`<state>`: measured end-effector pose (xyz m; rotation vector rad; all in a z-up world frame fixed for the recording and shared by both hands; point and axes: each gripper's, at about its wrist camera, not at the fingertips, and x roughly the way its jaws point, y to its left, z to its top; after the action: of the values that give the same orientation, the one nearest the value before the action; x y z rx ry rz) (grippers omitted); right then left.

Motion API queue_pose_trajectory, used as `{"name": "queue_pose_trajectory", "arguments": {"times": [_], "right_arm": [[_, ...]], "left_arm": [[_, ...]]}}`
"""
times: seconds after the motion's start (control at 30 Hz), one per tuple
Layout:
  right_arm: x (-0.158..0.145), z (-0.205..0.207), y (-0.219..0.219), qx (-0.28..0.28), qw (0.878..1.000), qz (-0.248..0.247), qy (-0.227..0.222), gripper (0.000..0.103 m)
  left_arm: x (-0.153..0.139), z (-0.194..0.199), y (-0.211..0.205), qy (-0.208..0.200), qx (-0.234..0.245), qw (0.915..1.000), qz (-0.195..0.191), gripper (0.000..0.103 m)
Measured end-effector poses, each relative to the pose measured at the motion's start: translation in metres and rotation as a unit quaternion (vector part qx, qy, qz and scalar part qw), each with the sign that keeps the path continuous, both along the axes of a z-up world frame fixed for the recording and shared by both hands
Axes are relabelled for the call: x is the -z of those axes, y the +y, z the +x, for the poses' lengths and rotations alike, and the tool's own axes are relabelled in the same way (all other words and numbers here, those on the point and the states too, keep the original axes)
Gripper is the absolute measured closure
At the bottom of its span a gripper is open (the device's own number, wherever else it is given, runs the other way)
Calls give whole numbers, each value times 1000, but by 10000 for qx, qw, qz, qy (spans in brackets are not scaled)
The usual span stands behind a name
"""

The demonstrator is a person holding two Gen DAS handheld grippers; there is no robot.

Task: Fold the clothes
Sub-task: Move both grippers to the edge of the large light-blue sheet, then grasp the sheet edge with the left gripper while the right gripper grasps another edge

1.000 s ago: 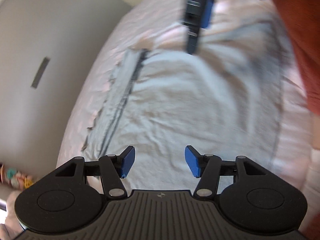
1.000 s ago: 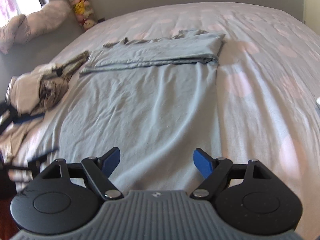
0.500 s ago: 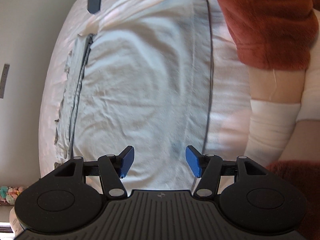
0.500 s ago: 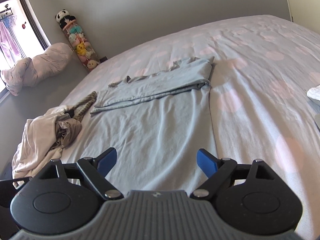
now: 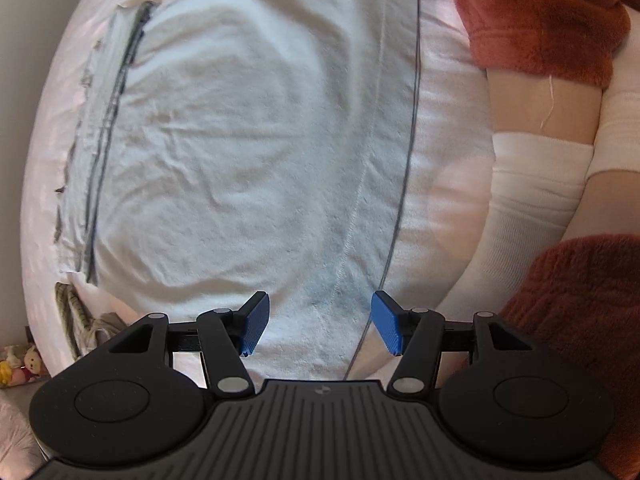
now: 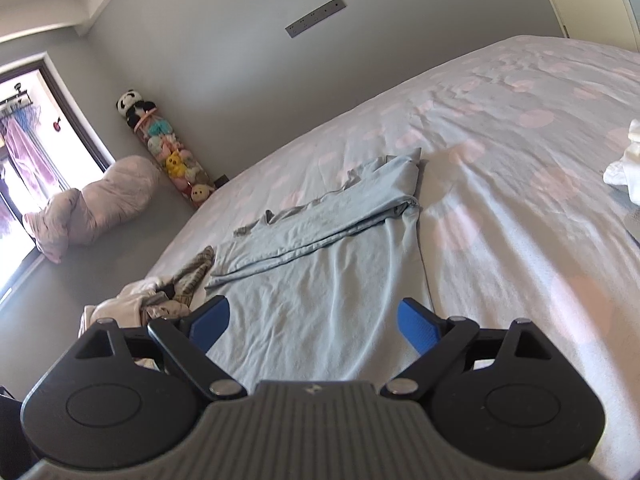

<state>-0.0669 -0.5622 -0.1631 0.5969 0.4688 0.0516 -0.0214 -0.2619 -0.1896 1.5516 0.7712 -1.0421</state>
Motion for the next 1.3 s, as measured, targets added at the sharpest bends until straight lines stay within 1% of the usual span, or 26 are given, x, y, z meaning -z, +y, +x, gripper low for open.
{"name": "queue_pose_trajectory", "arguments": {"times": [0.1, 0.2, 0.3, 0.4, 0.47, 0.5, 0.57, 0.6, 0.63, 0.7, 0.77, 0.87, 0.93, 0.97, 1.03, 1.1, 1.13, 1.2, 1.27, 1.3], "right_arm": [[1, -1, -3, 26, 9999, 104, -51, 10], [2, -3, -6, 84, 9997, 213, -120, 9], [4, -3, -11, 148, 9991, 385, -131, 9], [6, -3, -14, 188, 9985, 497, -134, 9], [5, -4, -14, 195, 9984, 508, -146, 9], [5, -4, -14, 196, 9984, 506, -151, 9], [5, -5, -14, 210, 9984, 505, -165, 9], [5, -6, -14, 215, 9983, 506, -175, 9], [5, -6, -15, 218, 9983, 509, -179, 8], [5, -5, -15, 220, 9984, 503, -160, 8], [5, -4, -14, 197, 9986, 464, -144, 8], [1, -3, -6, -1, 9996, 228, -147, 8], [-2, 0, 6, -334, 9993, -89, -127, 8], [-2, 4, 18, -655, 9972, -374, -13, 8], [0, 13, 45, -1320, 9862, -967, 244, 8], [1, 22, 71, -1974, 9667, -1553, 499, 9], [5, 23, 87, -2279, 9530, -1905, 592, 10], [12, 25, 118, -2869, 9184, -2615, 765, 14], [20, 24, 132, -3152, 8968, -2965, 914, 20], [24, 24, 138, -3281, 8859, -3126, 988, 22]], "left_arm": [[11, 10, 0, 102, -151, 9995, 276, 48], [17, 19, 2, 345, -411, 9980, 342, 48], [23, 26, 4, 593, -662, 9948, 498, 48], [25, 30, 4, 666, -745, 9934, 561, 48], [30, 34, 4, 566, -841, 9929, 624, 55], [31, 36, 4, 590, -932, 9920, 614, 61], [28, 41, 5, 601, -1153, 9902, 511, 72], [26, 41, 7, 556, -1207, 9902, 437, 82], [23, 41, 9, 508, -1258, 9901, 361, 87], [17, 42, 13, 371, -1419, 9891, 120, 95], [7, 45, 17, 304, -1633, 9860, -176, 95], [-7, 56, 20, 420, -2008, 9767, -632, 96], [-16, 64, 18, 506, -2205, 9702, -868, 96], [-20, 67, 18, 555, -2310, 9664, -978, 96], [-28, 72, 21, 650, -2513, 9586, -1175, 96], [-32, 80, 24, 707, -2695, 9512, -1324, 96], [-34, 82, 24, 721, -2768, 9482, -1382, 96], [-36, 86, 23, 690, -2821, 9456, -1465, 96], [-37, 89, 22, 661, -2870, 9431, -1544, 96], [-38, 91, 22, 647, -2902, 9414, -1591, 96]]}}
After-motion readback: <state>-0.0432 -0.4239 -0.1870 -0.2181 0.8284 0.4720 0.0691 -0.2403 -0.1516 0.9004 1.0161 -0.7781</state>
